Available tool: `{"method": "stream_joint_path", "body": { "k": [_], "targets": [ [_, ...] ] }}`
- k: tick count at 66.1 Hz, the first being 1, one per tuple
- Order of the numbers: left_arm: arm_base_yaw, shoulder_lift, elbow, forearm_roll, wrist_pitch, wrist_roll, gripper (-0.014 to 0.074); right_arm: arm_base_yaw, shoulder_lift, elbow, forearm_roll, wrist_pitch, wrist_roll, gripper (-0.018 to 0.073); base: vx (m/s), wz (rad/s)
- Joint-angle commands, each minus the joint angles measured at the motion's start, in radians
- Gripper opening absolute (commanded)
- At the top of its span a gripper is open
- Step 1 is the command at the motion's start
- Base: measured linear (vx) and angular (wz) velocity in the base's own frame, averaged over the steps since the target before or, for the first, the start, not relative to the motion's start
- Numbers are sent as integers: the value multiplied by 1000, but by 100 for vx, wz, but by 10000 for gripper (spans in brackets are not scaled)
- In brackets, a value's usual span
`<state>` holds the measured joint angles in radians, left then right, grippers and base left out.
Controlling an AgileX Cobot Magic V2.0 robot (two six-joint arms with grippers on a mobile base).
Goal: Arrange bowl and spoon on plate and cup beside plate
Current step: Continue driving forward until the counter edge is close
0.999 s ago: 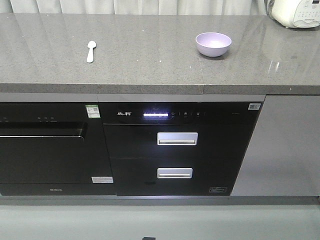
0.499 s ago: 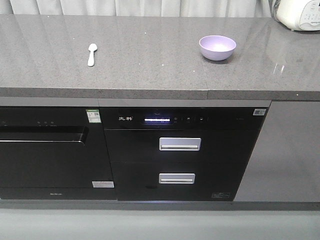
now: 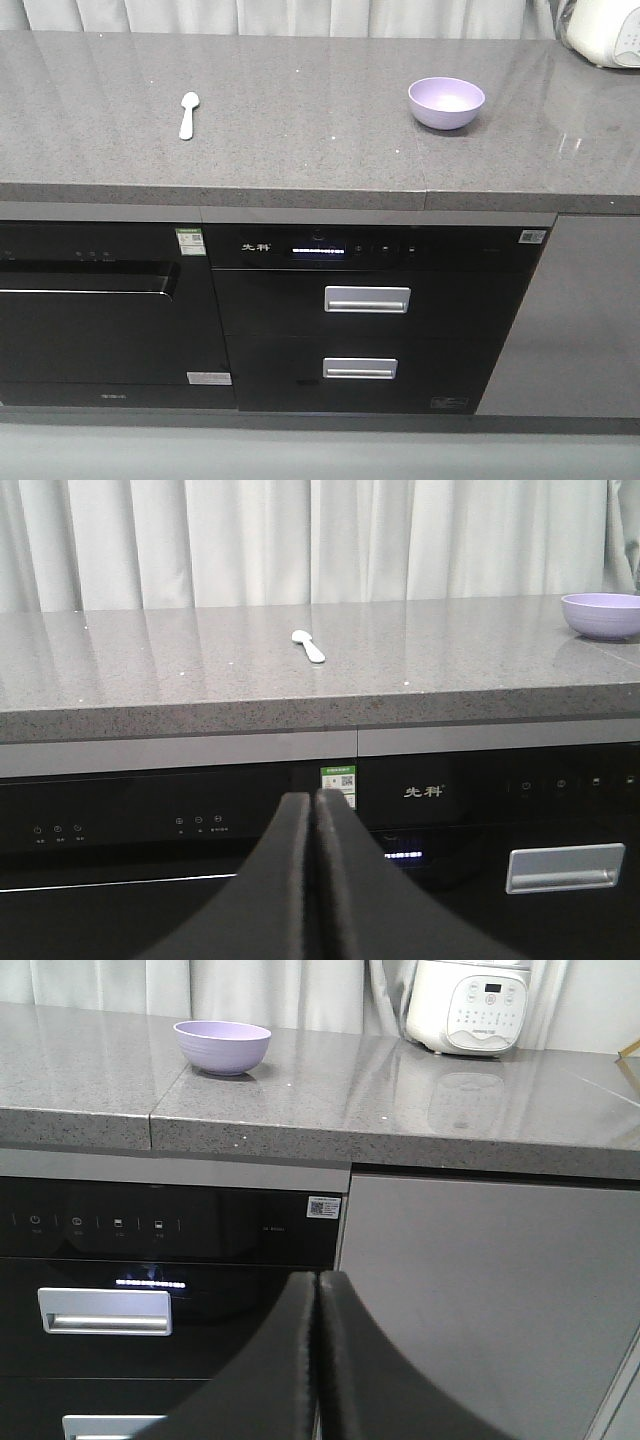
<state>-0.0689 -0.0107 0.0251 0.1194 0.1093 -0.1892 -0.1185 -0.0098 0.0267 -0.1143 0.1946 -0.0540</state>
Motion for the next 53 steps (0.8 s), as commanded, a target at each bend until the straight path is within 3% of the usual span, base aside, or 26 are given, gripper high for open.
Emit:
{"method": "stream_joint_path", "body": {
  "k": [1, 53],
  "targets": [
    [0, -17, 30, -1, -71, -8, -6, -3, -12, 17, -3, -77, -7, -6, 6, 4],
    [0, -17, 30, -1, -71, -8, -6, -3, -12, 17, -3, -77, -7, -6, 7, 2]
  ]
}}
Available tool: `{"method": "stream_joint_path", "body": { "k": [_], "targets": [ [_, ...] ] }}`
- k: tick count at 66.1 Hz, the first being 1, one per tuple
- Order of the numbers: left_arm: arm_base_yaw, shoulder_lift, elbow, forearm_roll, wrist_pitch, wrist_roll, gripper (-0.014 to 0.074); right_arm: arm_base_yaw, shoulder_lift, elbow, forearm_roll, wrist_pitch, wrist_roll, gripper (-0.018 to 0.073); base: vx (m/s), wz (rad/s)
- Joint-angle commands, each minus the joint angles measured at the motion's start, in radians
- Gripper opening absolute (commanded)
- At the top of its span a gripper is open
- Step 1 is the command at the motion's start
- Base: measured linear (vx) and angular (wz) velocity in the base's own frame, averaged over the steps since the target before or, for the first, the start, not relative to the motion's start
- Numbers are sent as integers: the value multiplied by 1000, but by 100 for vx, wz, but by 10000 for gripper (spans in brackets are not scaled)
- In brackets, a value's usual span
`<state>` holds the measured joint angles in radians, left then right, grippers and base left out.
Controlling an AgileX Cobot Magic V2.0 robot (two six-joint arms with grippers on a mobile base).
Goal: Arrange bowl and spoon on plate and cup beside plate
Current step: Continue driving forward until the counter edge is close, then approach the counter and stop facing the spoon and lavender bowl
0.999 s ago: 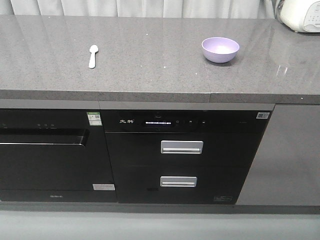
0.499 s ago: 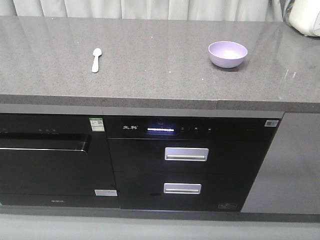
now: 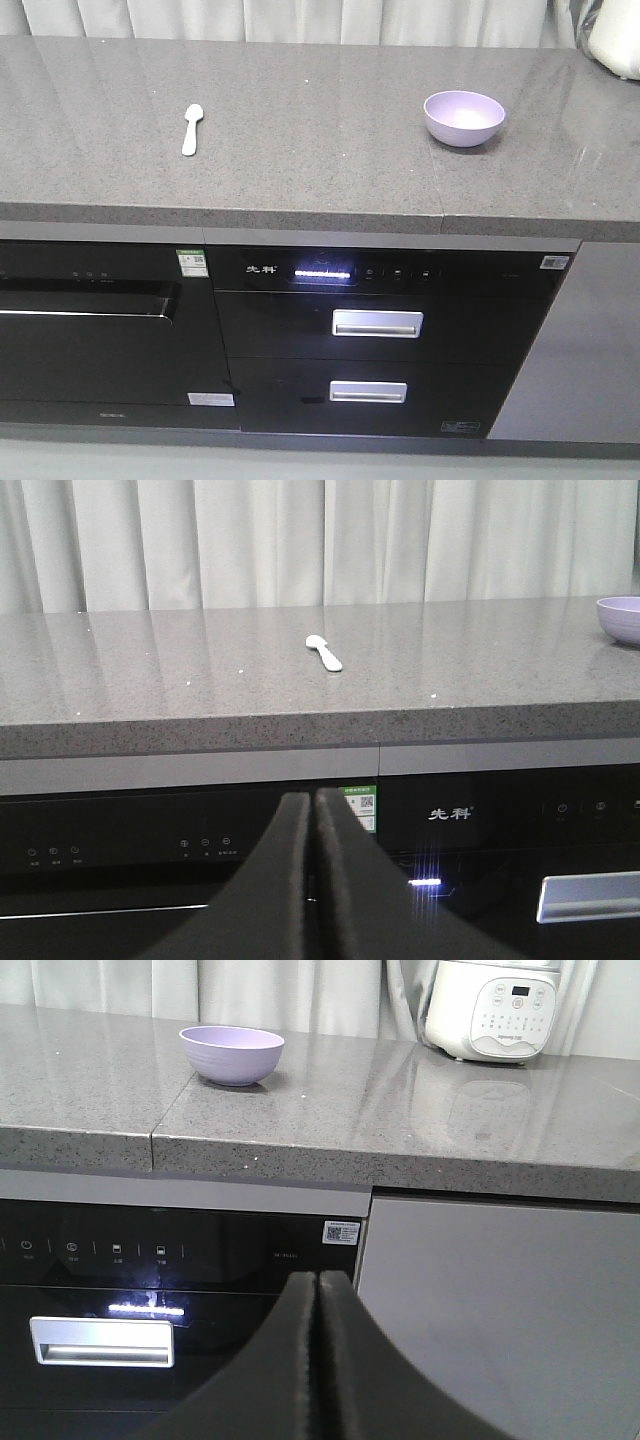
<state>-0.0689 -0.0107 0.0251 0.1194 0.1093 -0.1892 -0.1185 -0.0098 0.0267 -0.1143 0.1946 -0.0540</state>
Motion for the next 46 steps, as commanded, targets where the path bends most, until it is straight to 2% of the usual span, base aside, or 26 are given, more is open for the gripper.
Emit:
{"method": "stream_joint_path", "body": {
  "k": [1, 46],
  "targets": [
    [0, -17, 30, -1, -71, -8, -6, -3, -12, 17, -3, -77, -7, -6, 7, -1],
    [0, -17, 30, -1, -71, -8, -6, -3, -12, 17, -3, -75, -7, -6, 8, -1]
  ]
}}
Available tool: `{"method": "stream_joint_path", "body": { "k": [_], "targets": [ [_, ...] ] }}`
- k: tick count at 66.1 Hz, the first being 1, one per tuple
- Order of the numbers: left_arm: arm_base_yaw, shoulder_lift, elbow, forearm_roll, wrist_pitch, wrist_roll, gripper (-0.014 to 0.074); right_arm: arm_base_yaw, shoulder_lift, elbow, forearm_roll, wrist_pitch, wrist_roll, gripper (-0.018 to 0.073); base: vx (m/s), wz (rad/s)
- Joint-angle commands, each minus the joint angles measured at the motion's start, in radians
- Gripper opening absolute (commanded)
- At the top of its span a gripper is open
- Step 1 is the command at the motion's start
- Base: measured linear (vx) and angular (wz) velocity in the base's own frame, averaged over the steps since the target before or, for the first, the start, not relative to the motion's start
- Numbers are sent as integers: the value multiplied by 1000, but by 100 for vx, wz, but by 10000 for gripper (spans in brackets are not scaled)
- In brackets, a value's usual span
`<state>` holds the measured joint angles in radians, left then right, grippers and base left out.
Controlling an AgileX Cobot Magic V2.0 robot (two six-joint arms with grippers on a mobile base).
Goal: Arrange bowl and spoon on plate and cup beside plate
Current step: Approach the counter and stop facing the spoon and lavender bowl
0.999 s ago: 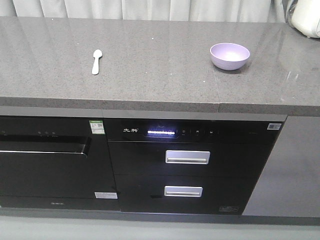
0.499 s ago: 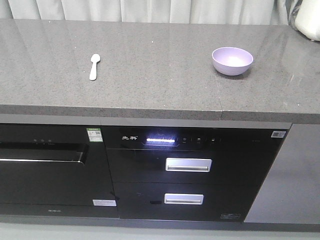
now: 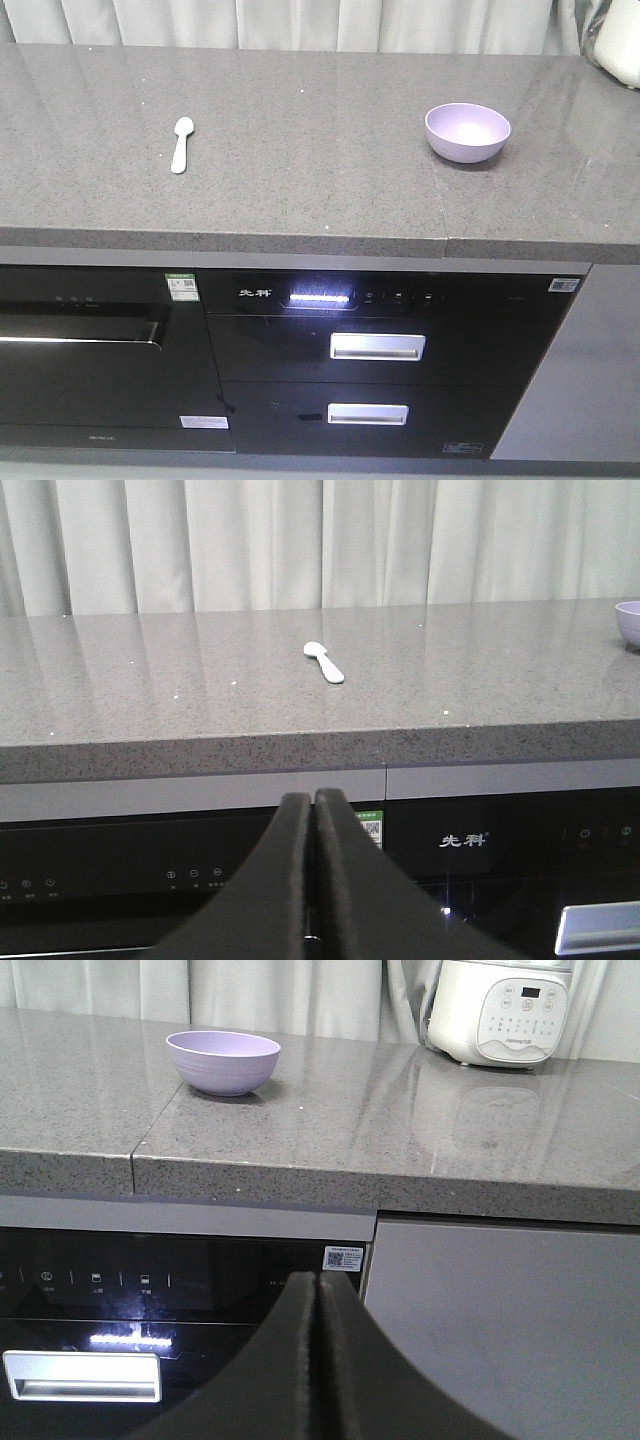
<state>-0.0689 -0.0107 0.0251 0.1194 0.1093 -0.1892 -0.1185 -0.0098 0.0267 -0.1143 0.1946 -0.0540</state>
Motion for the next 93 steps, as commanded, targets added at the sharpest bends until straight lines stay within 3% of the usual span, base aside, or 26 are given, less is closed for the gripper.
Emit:
{"method": "stream_joint_path", "body": {
  "k": [1, 93],
  "targets": [
    [0, -17, 30, -1, -71, -8, -6, -3, -12, 17, -3, -75, -7, -6, 8, -1],
    [0, -17, 30, -1, -71, -8, -6, -3, -12, 17, -3, -75, -7, -6, 6, -1]
  ]
}}
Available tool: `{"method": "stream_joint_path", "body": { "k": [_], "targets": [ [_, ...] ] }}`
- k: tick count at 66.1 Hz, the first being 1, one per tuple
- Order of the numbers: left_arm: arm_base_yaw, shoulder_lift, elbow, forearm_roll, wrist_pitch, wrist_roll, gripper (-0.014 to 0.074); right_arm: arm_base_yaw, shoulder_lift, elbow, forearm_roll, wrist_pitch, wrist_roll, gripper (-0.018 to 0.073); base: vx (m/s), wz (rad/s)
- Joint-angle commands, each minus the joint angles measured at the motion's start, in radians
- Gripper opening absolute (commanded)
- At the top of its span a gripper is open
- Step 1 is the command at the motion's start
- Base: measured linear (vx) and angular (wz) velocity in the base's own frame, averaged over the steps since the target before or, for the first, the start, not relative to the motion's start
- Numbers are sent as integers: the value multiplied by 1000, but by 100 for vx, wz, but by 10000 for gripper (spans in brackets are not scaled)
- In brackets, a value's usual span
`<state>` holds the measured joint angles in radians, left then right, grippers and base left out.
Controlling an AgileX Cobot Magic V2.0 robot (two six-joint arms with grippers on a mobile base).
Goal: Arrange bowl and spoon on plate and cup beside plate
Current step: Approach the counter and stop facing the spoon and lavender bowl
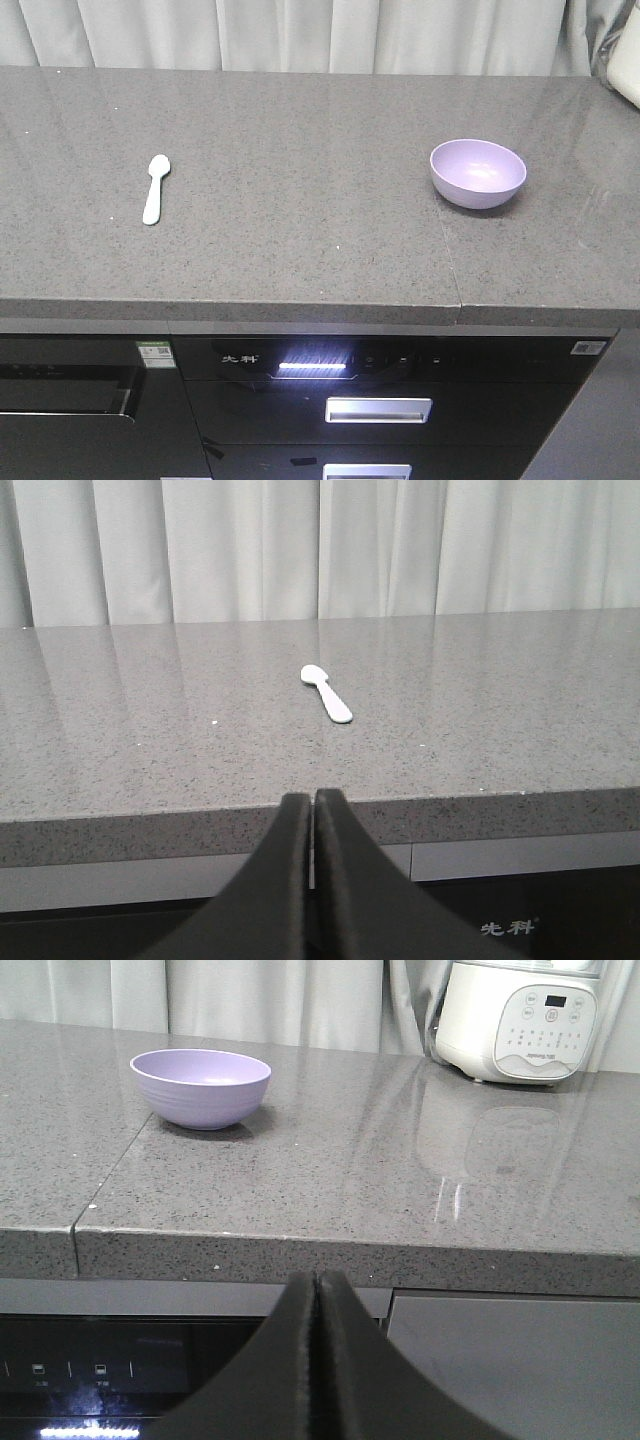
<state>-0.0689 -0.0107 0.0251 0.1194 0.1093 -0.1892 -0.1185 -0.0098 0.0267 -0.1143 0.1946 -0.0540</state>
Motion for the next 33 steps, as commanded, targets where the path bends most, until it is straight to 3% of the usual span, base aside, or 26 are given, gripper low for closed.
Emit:
{"method": "stream_joint_path", "body": {
  "k": [1, 33],
  "targets": [
    [0, -17, 30, -1, -71, -8, -6, -3, -12, 17, -3, -75, -7, -6, 5, -1],
    [0, -17, 30, -1, -71, -8, -6, -3, -12, 17, -3, -77, -7, -6, 5, -1]
  ]
}}
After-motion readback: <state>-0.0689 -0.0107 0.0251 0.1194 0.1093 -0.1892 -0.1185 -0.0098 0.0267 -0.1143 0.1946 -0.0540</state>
